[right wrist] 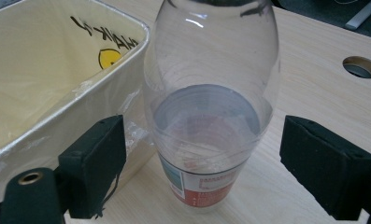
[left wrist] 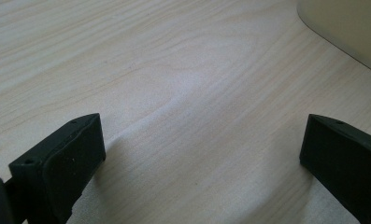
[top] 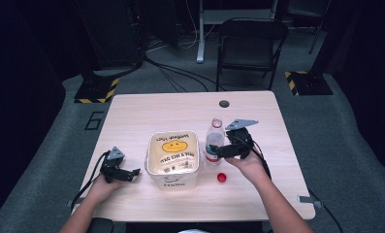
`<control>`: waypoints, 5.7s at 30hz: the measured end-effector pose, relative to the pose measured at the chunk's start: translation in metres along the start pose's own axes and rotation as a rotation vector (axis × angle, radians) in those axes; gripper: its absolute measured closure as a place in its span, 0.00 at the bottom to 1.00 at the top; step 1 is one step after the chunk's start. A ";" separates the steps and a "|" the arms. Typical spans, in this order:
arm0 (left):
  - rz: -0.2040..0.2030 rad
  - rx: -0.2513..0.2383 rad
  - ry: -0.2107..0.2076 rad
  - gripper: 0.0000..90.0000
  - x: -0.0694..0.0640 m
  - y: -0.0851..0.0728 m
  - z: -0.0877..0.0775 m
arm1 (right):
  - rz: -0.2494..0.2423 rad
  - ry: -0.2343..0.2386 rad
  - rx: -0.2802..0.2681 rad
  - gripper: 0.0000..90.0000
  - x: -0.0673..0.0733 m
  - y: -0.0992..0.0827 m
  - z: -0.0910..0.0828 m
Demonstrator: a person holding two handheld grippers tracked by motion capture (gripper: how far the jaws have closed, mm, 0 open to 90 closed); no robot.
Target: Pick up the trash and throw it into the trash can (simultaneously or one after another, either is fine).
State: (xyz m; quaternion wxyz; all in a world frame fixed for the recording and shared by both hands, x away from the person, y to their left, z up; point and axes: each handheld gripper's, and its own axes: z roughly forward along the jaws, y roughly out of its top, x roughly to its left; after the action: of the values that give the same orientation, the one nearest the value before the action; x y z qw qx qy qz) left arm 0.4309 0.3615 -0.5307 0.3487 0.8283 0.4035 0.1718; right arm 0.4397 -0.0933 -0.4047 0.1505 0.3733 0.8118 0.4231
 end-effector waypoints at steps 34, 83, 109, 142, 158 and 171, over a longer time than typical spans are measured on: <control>0.000 0.000 0.000 0.00 0.000 0.000 0.000 | -0.024 -0.014 0.001 0.27 0.001 0.005 0.017; 0.000 0.000 0.000 0.00 0.000 0.000 0.000 | -0.143 0.032 -0.013 0.28 0.023 0.052 -0.046; 0.000 0.000 0.000 0.00 0.000 0.000 0.000 | -0.172 0.034 -0.038 0.28 0.025 0.082 -0.074; 0.000 0.000 0.000 0.00 0.000 0.000 0.000 | -0.234 0.116 -0.094 0.28 0.056 0.126 -0.082; 0.000 0.000 0.000 0.00 0.000 0.000 0.000 | -0.273 0.163 -0.088 0.28 0.076 0.131 -0.056; -0.001 -0.001 0.000 0.00 0.000 0.000 0.000 | -0.269 0.173 -0.080 0.28 0.083 0.125 -0.035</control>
State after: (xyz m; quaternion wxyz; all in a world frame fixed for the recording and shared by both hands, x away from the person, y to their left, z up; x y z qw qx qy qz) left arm 0.4308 0.3615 -0.5308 0.3491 0.8280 0.4038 0.1718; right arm 0.4241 -0.0073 -0.2776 0.1499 0.2174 0.8469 0.4616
